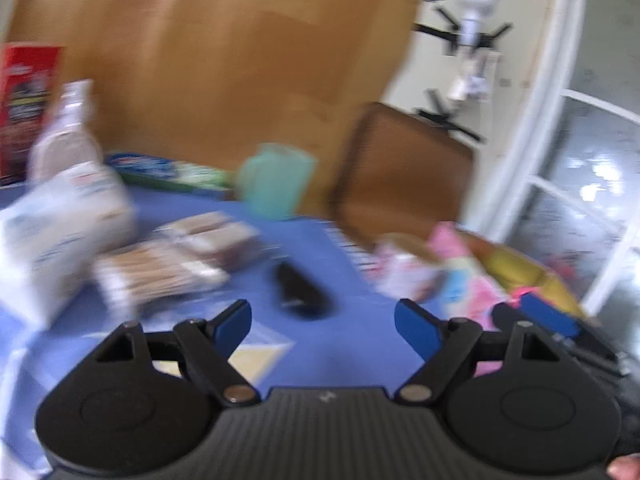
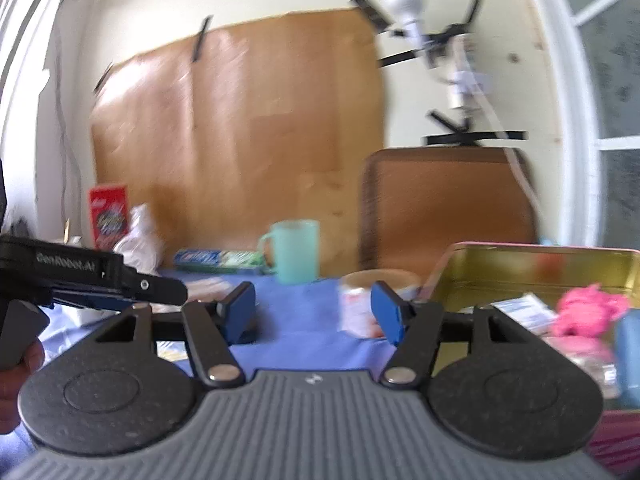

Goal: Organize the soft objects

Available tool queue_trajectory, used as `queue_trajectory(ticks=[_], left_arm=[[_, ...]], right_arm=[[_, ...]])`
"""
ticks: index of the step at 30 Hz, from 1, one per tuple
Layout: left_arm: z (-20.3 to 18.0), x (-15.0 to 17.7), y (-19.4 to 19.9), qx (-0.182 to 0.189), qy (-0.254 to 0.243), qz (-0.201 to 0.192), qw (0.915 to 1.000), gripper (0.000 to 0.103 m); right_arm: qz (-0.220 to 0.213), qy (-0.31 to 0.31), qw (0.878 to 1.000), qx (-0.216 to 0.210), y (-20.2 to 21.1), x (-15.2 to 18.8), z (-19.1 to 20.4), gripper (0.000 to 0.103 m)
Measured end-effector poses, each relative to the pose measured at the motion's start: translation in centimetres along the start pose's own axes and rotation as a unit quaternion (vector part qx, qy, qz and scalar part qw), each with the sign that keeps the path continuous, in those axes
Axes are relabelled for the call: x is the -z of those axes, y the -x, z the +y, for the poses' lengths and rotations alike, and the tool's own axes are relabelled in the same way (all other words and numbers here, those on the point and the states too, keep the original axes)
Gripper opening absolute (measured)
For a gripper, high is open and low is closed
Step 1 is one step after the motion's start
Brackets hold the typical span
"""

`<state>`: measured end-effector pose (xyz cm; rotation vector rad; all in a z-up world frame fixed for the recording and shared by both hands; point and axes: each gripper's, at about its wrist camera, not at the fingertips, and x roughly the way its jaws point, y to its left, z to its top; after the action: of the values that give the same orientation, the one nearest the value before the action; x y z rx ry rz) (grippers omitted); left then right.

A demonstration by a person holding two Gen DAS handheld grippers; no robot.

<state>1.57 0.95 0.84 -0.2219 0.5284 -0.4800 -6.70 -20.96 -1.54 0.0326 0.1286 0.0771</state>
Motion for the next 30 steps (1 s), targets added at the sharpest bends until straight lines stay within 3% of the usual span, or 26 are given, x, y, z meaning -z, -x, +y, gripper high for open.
queue_trajectory(ticks=[3,7,17,30], left_arm=[[2.6,0.6,0.6,-0.035,0.009,-0.008,0.9993,0.081],[4.5,1.1,0.9,-0.053,0.026,-0.027,0.9979,0.081],[4.3,1.3,1.1,-0.047,0.023,-0.054,0.9972,0.089],[5.0,1.4,1.0,-0.042,0.044,-0.046,0.997,0.091]], right_arm=[[-0.008,0.019,1.0,0.005,-1.1,0.2,1.8,0.066],[-0.022,0.037,0.999,0.028,-2.2,0.7,3.2,0.066],[-0.033,0.047,0.997,0.044,-2.0,1.0,3.1,0.068],[-0.042,0.027,0.998,0.036,-1.8,1.1,2.3,0.084]])
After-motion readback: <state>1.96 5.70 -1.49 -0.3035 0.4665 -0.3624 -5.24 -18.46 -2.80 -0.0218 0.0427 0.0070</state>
